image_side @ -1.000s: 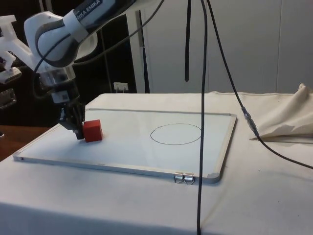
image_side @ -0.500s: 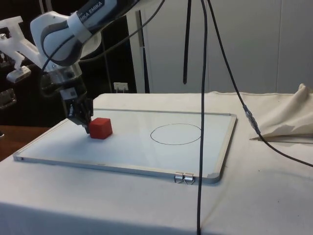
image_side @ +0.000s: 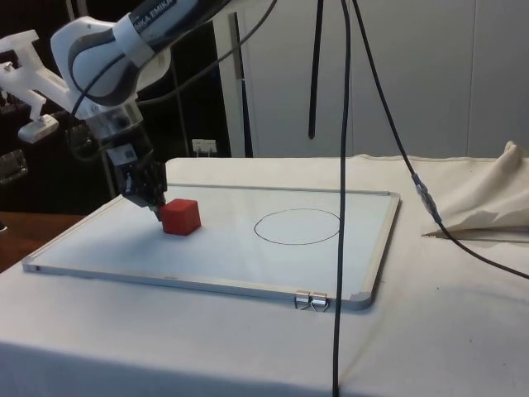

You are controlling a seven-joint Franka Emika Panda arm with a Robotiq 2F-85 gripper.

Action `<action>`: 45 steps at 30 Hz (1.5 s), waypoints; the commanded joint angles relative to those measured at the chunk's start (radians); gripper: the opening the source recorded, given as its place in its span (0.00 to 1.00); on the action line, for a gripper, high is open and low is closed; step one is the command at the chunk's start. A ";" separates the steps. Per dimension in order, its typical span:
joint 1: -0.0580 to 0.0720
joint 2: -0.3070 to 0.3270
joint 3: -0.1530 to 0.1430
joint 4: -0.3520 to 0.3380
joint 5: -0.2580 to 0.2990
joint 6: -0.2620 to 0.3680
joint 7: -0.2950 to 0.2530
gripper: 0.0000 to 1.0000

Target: Push the cube into the marked area.

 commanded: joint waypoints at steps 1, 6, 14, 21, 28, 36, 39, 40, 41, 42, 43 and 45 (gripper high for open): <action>0.005 -0.016 0.000 -0.024 0.001 0.007 0.005 0.00; 0.009 -0.007 0.000 -0.004 0.000 -0.030 0.004 0.00; 0.011 -0.015 0.001 -0.020 0.000 -0.057 0.004 0.00; 0.017 -0.046 0.001 -0.076 0.000 -0.081 0.004 0.00; 0.020 -0.058 0.001 -0.098 0.000 -0.116 0.001 0.00; 0.027 -0.075 0.001 -0.130 -0.004 -0.139 -0.015 0.00; 0.030 -0.082 0.001 -0.149 -0.006 -0.135 -0.020 0.00; 0.032 -0.087 0.002 -0.160 -0.008 -0.133 -0.024 0.00; 0.029 -0.075 0.002 -0.140 -0.006 -0.153 -0.022 0.00; 0.033 -0.088 0.002 -0.165 -0.010 -0.132 -0.026 0.00; 0.034 -0.090 0.003 -0.169 -0.012 -0.132 -0.027 0.00; 0.036 -0.091 0.005 -0.176 -0.015 -0.130 -0.032 0.00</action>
